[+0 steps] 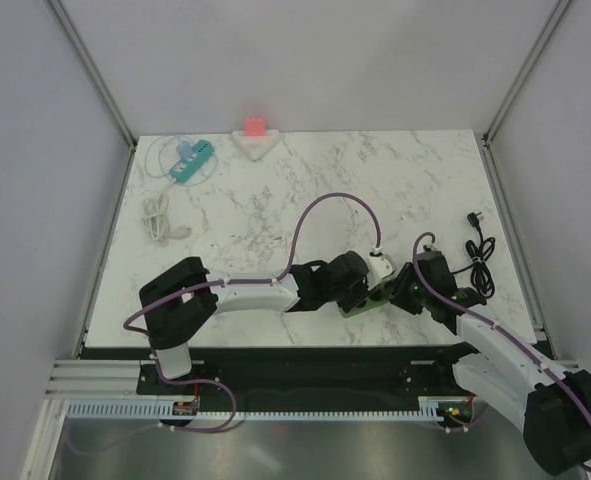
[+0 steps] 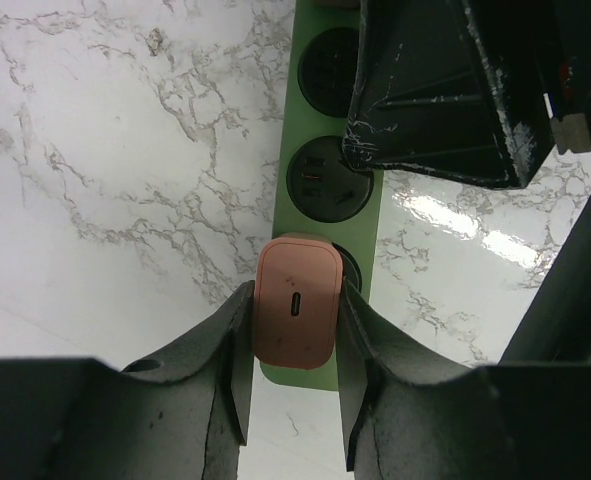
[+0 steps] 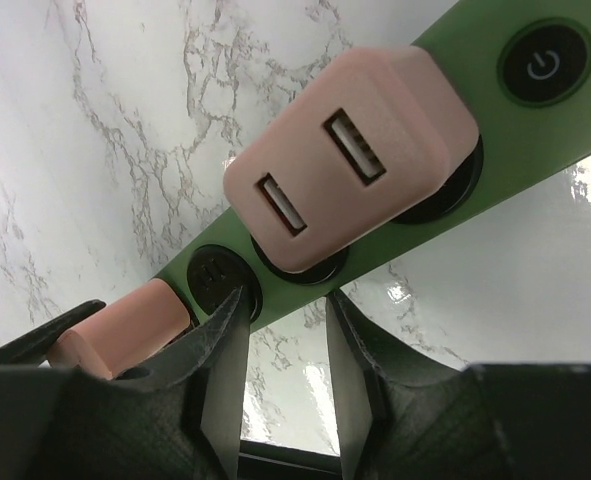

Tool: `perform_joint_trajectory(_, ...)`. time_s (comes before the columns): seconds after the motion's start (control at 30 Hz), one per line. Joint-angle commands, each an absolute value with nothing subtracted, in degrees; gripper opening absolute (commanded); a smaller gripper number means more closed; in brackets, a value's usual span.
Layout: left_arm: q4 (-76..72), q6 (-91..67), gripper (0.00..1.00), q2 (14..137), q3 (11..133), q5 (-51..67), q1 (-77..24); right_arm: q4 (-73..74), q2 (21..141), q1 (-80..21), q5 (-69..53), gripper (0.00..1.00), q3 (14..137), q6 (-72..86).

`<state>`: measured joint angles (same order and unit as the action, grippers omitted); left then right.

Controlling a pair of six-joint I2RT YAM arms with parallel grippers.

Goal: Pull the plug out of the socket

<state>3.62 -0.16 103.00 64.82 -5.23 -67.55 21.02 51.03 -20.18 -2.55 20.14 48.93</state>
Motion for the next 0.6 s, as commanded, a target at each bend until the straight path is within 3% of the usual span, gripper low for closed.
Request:
perform_joint_trajectory(0.0, -4.66, -4.3, 0.02, 98.26, 64.34, 1.58, -68.38, 19.16, 56.24, -20.48, 4.57, 0.41, 18.98, 47.9)
perform_joint_trajectory(0.27, -6.15, -4.83, 0.02, 96.07, 64.77, 4.04, -68.38, 18.98, 64.24, -20.48, 5.89, 0.43, 21.62, 46.85)
perform_joint_trajectory(0.57, -3.69, -8.43, 0.02, 94.13, 68.82, 1.94, -68.38, 19.25, 63.37, -20.48, 6.5, 0.43, 21.53, 46.58)
